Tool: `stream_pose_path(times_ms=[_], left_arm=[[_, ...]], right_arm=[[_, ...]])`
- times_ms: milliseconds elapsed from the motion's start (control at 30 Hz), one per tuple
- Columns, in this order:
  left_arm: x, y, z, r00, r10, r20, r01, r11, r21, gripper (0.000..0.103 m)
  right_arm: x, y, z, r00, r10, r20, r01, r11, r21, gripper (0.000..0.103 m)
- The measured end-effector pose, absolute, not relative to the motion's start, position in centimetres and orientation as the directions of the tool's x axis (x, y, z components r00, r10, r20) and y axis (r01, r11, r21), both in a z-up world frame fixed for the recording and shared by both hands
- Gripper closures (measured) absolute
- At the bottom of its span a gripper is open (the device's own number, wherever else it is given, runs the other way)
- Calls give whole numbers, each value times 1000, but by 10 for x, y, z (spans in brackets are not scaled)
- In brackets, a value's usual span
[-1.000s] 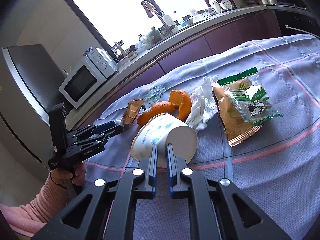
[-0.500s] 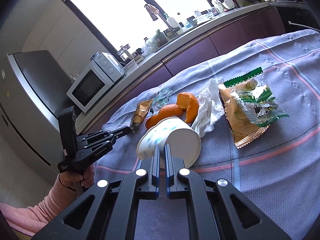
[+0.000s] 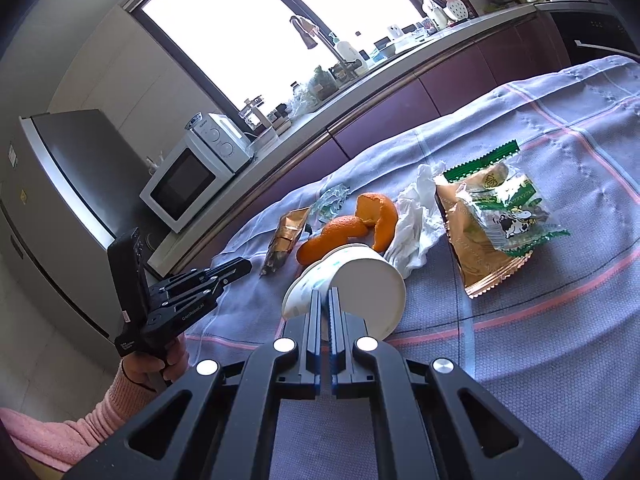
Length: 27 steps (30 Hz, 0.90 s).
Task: Collect trash
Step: 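Grasp the blue-dotted paper cup with the right tool, then grasp the brown snack wrapper with the left tool while the right tool lifts the cup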
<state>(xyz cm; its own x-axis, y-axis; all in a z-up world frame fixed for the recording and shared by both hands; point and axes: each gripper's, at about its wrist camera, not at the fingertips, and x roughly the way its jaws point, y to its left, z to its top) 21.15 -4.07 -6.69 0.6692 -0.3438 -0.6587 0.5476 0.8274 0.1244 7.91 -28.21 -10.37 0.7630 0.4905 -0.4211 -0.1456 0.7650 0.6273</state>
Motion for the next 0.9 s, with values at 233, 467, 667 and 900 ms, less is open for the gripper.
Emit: stream_pose_path(times_ms=[233, 467, 667, 900], left_arm=[[223, -56, -75, 666, -319, -674, 567, 804, 180, 61], [239, -66, -84, 621, -320, -715, 590, 791, 159, 84], [240, -66, -83, 619, -331, -712, 585, 799, 137, 101], [231, -59, -76, 631, -357, -689, 574, 812, 104, 102]], right_arm=[[79, -287, -110, 761, 478, -440, -118, 768, 629, 100], [81, -284, -110, 764, 461, -452, -108, 782, 614, 68], [90, -275, -112, 757, 465, -460, -107, 782, 615, 68], [89, -274, -110, 761, 478, -438, -129, 774, 620, 98]])
